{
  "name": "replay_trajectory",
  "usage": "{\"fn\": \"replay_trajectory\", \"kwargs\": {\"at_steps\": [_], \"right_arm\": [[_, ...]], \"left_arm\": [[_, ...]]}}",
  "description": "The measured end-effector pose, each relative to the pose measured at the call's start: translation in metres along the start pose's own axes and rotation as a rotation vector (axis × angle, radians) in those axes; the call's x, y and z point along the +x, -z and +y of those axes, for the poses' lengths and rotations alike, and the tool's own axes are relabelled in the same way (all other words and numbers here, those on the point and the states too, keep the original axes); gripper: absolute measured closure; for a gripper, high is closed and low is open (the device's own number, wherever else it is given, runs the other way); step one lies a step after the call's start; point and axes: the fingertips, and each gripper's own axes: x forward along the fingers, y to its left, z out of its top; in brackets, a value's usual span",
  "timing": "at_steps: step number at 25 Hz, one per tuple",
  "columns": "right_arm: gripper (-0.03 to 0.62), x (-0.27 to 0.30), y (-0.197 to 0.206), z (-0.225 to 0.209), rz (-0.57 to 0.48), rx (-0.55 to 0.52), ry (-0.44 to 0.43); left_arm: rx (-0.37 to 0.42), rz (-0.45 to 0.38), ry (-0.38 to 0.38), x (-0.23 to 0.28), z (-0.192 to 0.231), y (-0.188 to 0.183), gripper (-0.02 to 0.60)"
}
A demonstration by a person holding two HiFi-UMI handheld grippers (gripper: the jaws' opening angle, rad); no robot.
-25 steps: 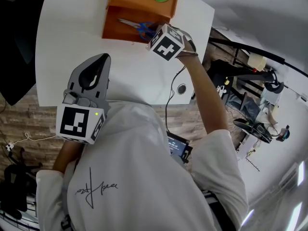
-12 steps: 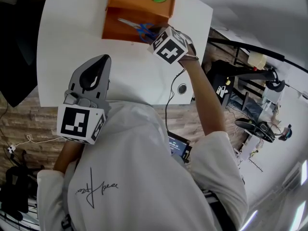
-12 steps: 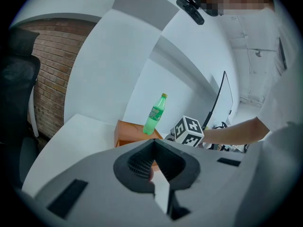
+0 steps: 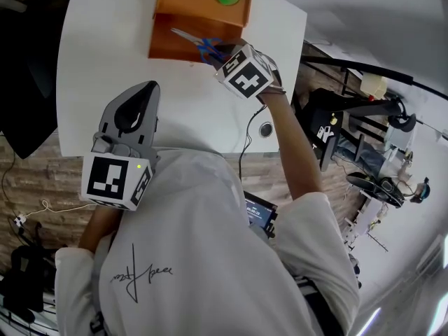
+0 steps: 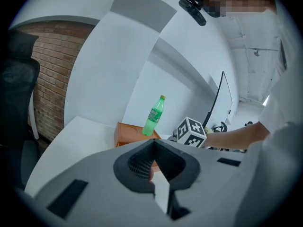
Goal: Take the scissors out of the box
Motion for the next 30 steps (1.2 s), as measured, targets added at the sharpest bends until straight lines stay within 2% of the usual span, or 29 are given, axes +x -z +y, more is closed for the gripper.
{"fn": "replay_trajectory", "kwargs": {"at_steps": [30], "right_arm": [[0.502,-0.027,0.010,0.020,-0.179,0.186,0.019]], "left_arm": [[0.050,-0.022,-0.001,-0.007,-0.018,-0.006,0.578]]}}
